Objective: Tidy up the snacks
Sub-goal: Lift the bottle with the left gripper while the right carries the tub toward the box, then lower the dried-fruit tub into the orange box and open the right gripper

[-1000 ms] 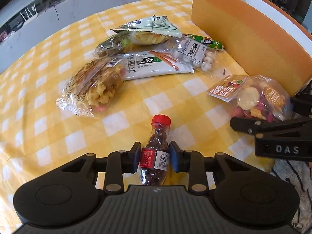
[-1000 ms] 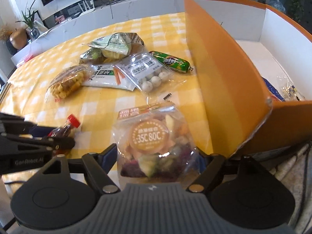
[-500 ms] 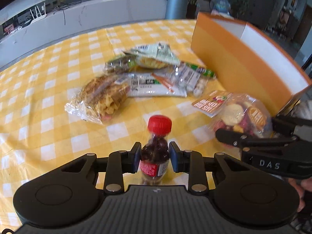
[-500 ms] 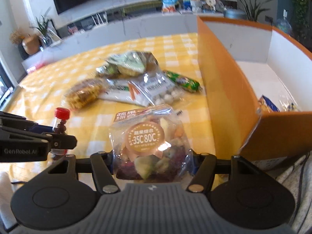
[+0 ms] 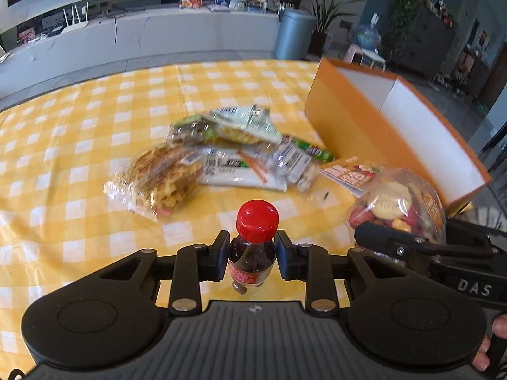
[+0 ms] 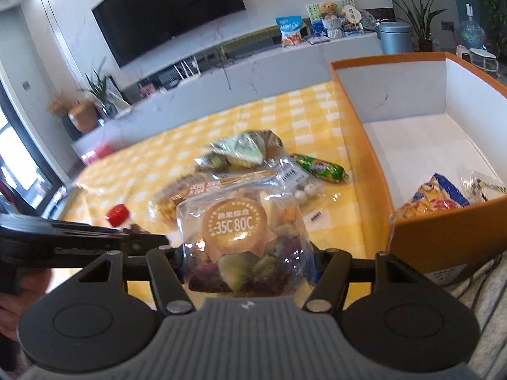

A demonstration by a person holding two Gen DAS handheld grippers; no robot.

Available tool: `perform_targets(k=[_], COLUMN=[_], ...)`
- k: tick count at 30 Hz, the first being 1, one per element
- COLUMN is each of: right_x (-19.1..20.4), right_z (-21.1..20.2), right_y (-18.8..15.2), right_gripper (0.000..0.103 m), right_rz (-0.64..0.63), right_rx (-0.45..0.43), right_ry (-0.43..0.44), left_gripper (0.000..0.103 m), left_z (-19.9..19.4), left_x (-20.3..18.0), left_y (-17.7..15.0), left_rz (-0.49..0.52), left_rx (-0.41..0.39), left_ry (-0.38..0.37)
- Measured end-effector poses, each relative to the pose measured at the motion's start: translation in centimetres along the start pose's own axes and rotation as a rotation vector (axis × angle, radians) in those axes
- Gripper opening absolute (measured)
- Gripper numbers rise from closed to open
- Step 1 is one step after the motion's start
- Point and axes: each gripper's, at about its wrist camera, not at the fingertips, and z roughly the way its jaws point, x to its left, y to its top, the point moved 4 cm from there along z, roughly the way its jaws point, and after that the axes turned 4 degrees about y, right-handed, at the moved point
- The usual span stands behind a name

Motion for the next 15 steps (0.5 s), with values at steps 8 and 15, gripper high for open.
perform_targets(k=[8, 15], right_x=[-2.8, -8.9], right_z=[-5.2, -10.8], right_y=[2.6, 5.8], right_gripper=[0.062, 0.062], right_rz=[0.047, 0.138], right_rx=[-0.147, -0.309], right_ry=[-0.008, -0.091], left_gripper=[0.034, 0.034], left_z=[-1.6, -2.1], left_x=[-2.4, -4.5], left_y=[2.9, 5.7], left_rz=[-0.035, -0.039], left_rx=[-0.059, -0.11], left_ry=[-0.084, -0.128])
